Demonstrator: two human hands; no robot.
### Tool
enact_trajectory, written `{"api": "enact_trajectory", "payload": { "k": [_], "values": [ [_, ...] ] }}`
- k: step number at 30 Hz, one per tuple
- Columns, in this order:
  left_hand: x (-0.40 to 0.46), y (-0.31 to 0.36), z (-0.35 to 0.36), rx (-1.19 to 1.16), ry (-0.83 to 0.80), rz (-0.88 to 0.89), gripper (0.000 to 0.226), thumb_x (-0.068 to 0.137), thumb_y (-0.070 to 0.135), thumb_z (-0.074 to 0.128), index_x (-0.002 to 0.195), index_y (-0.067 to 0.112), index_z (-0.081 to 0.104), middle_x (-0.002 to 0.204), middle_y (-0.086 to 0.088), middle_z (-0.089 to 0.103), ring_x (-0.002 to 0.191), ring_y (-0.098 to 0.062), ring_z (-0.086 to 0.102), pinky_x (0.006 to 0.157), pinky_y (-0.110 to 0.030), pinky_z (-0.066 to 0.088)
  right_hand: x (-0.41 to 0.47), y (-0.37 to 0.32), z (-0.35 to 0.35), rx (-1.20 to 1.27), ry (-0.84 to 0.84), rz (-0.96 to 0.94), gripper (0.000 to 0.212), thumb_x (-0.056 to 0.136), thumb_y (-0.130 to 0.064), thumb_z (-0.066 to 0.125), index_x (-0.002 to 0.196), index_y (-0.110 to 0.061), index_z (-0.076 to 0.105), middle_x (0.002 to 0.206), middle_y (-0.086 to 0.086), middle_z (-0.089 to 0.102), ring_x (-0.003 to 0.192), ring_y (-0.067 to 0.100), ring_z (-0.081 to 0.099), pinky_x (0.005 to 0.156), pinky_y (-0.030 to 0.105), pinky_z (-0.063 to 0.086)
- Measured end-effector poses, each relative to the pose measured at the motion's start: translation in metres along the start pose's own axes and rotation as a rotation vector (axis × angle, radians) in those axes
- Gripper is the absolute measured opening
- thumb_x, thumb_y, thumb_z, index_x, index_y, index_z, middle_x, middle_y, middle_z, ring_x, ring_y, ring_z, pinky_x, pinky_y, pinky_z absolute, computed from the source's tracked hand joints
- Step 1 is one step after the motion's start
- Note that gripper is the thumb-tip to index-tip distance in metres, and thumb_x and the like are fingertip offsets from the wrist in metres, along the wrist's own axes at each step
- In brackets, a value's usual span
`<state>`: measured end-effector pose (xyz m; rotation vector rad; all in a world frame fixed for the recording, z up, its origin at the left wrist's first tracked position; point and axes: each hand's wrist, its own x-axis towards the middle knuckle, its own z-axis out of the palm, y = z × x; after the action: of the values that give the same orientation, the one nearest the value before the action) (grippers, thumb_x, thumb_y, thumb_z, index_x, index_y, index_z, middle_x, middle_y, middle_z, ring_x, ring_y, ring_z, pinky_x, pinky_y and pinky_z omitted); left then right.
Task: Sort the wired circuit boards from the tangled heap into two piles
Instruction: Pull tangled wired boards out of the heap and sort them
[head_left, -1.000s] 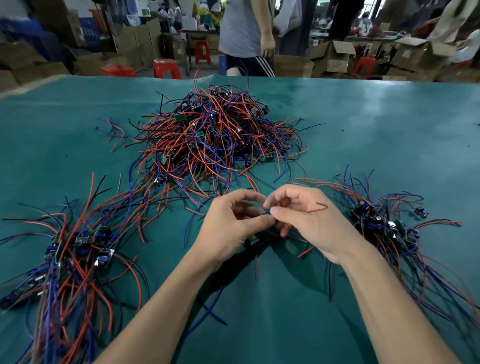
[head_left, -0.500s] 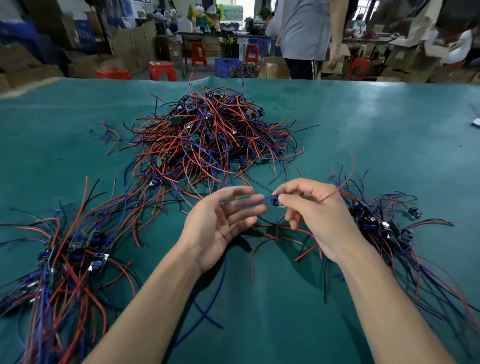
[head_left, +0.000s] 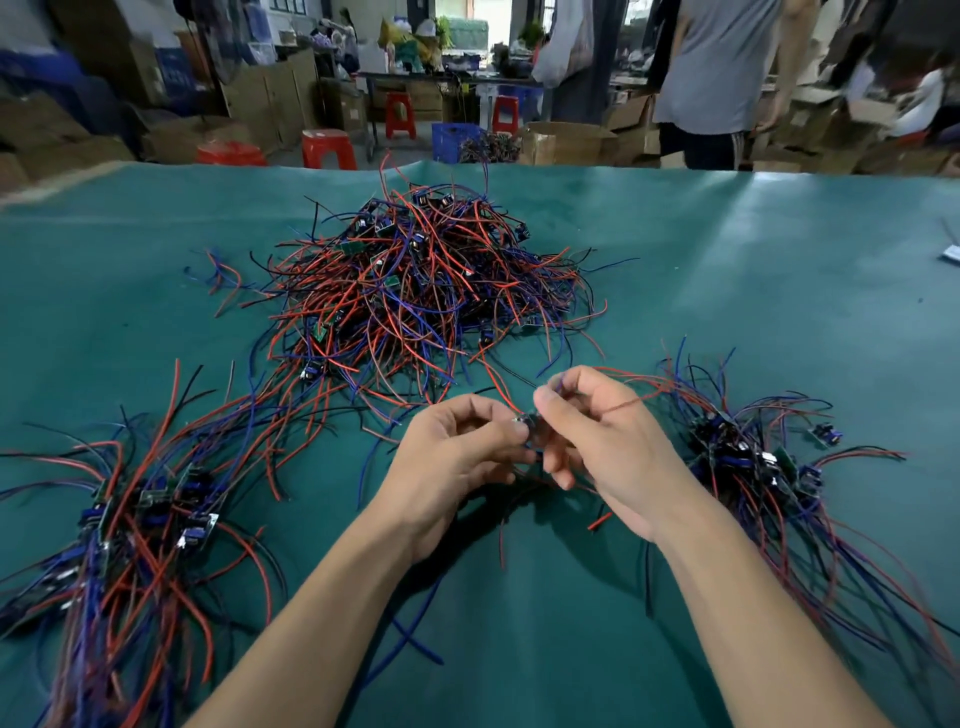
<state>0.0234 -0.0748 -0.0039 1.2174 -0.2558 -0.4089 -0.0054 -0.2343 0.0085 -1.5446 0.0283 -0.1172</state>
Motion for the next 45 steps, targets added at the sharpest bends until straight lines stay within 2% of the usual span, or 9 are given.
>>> {"api": "enact_trajectory", "payload": {
  "k": [10, 18, 21, 25, 30, 34, 38, 41, 45],
  "values": [
    [-0.008, -0.003, -0.003, 0.070, 0.038, 0.095, 0.022, 0.075, 0.019, 0.076, 0.088, 0.003, 0.072, 0.076, -0.012, 0.068, 0.067, -0.016, 0.061, 0.057, -0.021, 0.048, -0.002, 0.006, 0.011, 0.194, 0.007, 0.082, 0.018, 0.093, -0.003, 0.072, 0.078, -0.011, 0.077, 0.068, 0.006, 0.067, 0.052, 0.011, 0.056, 0.046, 0.020, 0.044],
    [-0.013, -0.006, 0.002, 0.168, 0.046, 0.087, 0.020, 0.071, 0.019, 0.076, 0.084, 0.005, 0.070, 0.068, -0.005, 0.063, 0.059, -0.013, 0.058, 0.052, -0.019, 0.046, 0.007, 0.010, -0.015, -0.290, 0.397, -0.242, 0.020, 0.091, -0.021, 0.075, 0.071, -0.025, 0.075, 0.056, 0.000, 0.070, 0.046, 0.018, 0.069, 0.057, 0.035, 0.058],
    [-0.016, -0.006, 0.005, 0.219, 0.044, 0.084, 0.024, 0.072, 0.017, 0.077, 0.088, 0.000, 0.067, 0.068, -0.005, 0.062, 0.058, -0.013, 0.057, 0.052, -0.019, 0.045, 0.009, 0.012, -0.022, -0.162, 0.538, -0.240, 0.023, 0.093, -0.016, 0.074, 0.071, -0.023, 0.074, 0.056, 0.003, 0.071, 0.046, 0.021, 0.069, 0.060, 0.039, 0.061],
    [-0.019, -0.006, 0.007, 0.266, 0.042, 0.090, 0.025, 0.074, 0.015, 0.084, 0.087, 0.001, 0.067, 0.071, -0.007, 0.061, 0.061, -0.016, 0.058, 0.055, -0.022, 0.045, 0.009, 0.006, -0.032, 0.189, 0.703, -0.209, 0.023, 0.095, -0.002, 0.070, 0.075, -0.014, 0.074, 0.054, 0.004, 0.068, 0.046, 0.015, 0.066, 0.052, 0.024, 0.056],
    [-0.019, -0.006, 0.011, 0.232, 0.058, 0.118, 0.020, 0.074, 0.017, 0.077, 0.089, 0.004, 0.071, 0.074, -0.004, 0.065, 0.068, -0.016, 0.058, 0.055, -0.023, 0.048, -0.004, -0.028, -0.036, 0.272, 0.648, -0.267, 0.016, 0.095, 0.001, 0.068, 0.089, -0.011, 0.075, 0.058, 0.003, 0.069, 0.050, 0.012, 0.065, 0.054, 0.021, 0.055],
    [-0.017, -0.010, 0.008, 0.334, 0.072, 0.168, 0.020, 0.081, 0.003, 0.077, 0.100, 0.009, 0.072, 0.082, -0.003, 0.068, 0.069, -0.016, 0.058, 0.060, -0.030, 0.051, -0.019, -0.072, -0.069, 0.094, 0.583, -0.363, 0.015, 0.095, 0.000, 0.067, 0.094, -0.012, 0.074, 0.058, -0.002, 0.069, 0.049, 0.008, 0.063, 0.049, 0.019, 0.053],
    [-0.017, -0.019, 0.006, 0.855, 0.261, 0.400, 0.013, 0.085, 0.008, 0.070, 0.088, 0.020, 0.073, 0.081, 0.007, 0.066, 0.072, -0.006, 0.059, 0.072, -0.022, 0.048, -0.030, -0.096, -0.113, -0.327, 0.439, -0.216, 0.011, 0.093, 0.002, 0.070, 0.091, -0.008, 0.076, 0.054, 0.002, 0.066, 0.042, 0.010, 0.058, 0.040, 0.020, 0.048],
    [-0.018, -0.027, 0.011, 1.111, 0.196, 0.498, 0.008, 0.088, 0.014, 0.062, 0.090, 0.017, 0.069, 0.088, 0.003, 0.058, 0.086, -0.015, 0.056, 0.080, -0.030, 0.047, -0.025, -0.094, -0.133, -0.700, 0.426, -0.112, 0.015, 0.092, -0.001, 0.072, 0.086, -0.014, 0.076, 0.052, 0.003, 0.067, 0.038, 0.012, 0.059, 0.039, 0.023, 0.050],
    [-0.009, -0.029, 0.016, 1.291, 0.211, 0.540, 0.015, 0.092, 0.026, 0.053, 0.090, 0.015, 0.063, 0.090, 0.003, 0.053, 0.097, -0.019, 0.048, 0.069, -0.040, 0.051, 0.004, -0.079, -0.137, -1.131, 0.363, 0.052, 0.012, 0.089, -0.018, 0.078, 0.101, -0.016, 0.076, 0.086, 0.010, 0.079, 0.073, 0.030, 0.075, 0.081, 0.044, 0.060]
  ]
}}
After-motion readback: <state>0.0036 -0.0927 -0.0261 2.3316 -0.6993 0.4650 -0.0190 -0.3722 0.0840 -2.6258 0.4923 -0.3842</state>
